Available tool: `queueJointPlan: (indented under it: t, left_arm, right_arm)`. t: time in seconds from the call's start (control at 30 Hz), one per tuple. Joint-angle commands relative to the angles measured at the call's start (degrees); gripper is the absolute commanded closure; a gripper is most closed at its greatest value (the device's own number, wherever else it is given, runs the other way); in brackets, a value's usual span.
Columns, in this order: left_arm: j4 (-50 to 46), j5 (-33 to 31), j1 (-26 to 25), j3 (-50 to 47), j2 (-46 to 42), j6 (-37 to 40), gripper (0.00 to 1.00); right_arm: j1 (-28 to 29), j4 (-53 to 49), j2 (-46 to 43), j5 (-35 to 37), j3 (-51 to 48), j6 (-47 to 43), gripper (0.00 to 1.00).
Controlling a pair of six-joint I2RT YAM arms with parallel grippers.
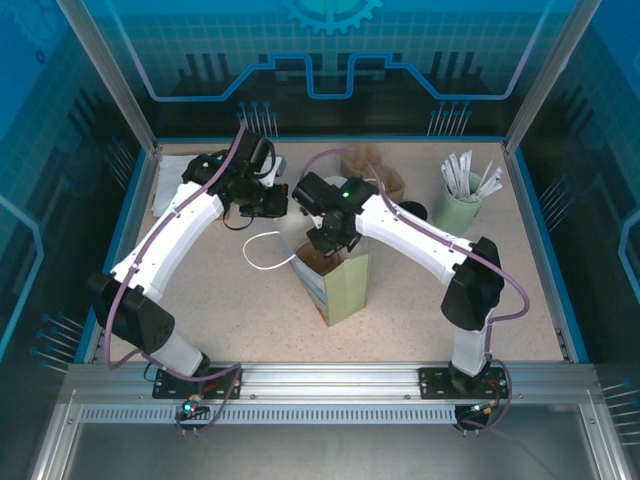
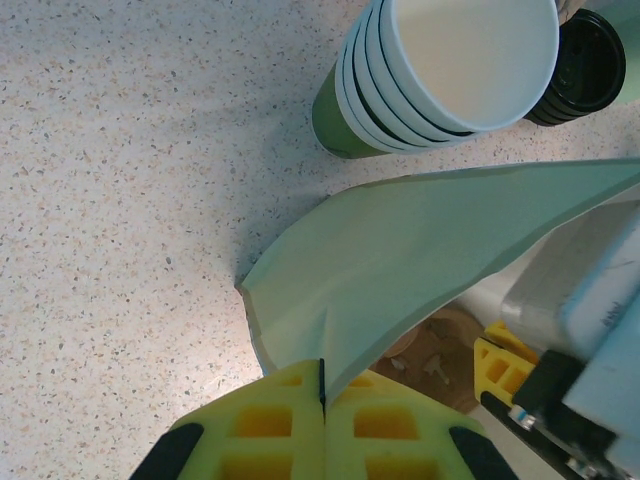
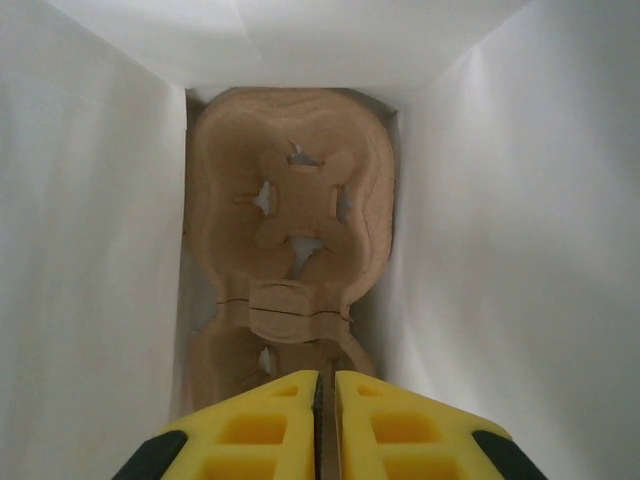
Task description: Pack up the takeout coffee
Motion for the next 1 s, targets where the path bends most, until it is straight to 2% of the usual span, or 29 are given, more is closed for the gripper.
queueJointPlan:
  t: [0.0, 0.57, 0.8, 0.97]
  left_arm:
    - [-1.1, 0.4, -0.4, -1.5, -0.4, 0.5, 0.99]
    - [-0.9, 1.5, -0.4, -0.3, -0.2, -0.5, 0.99]
    - [-1.1, 1.6, -0.3, 0.1, -0.1, -0.5, 0.98]
    - [-1.3, 1.5, -0.4, 0.2, 0.1, -0.4, 0.98]
  right_arm:
    - [0.7, -2.1, 2.7, 1.3, 0.3, -1.3, 0.86]
    - [0.8, -1.4, 5.9, 0.9, -3.6, -4.9, 0.79]
    - [0.9, 0.4, 3.6, 0.0, -3.7, -6.0, 0.73]
    - [0.6, -0.8, 5.0, 0.6, -4.0, -5.6, 0.72]
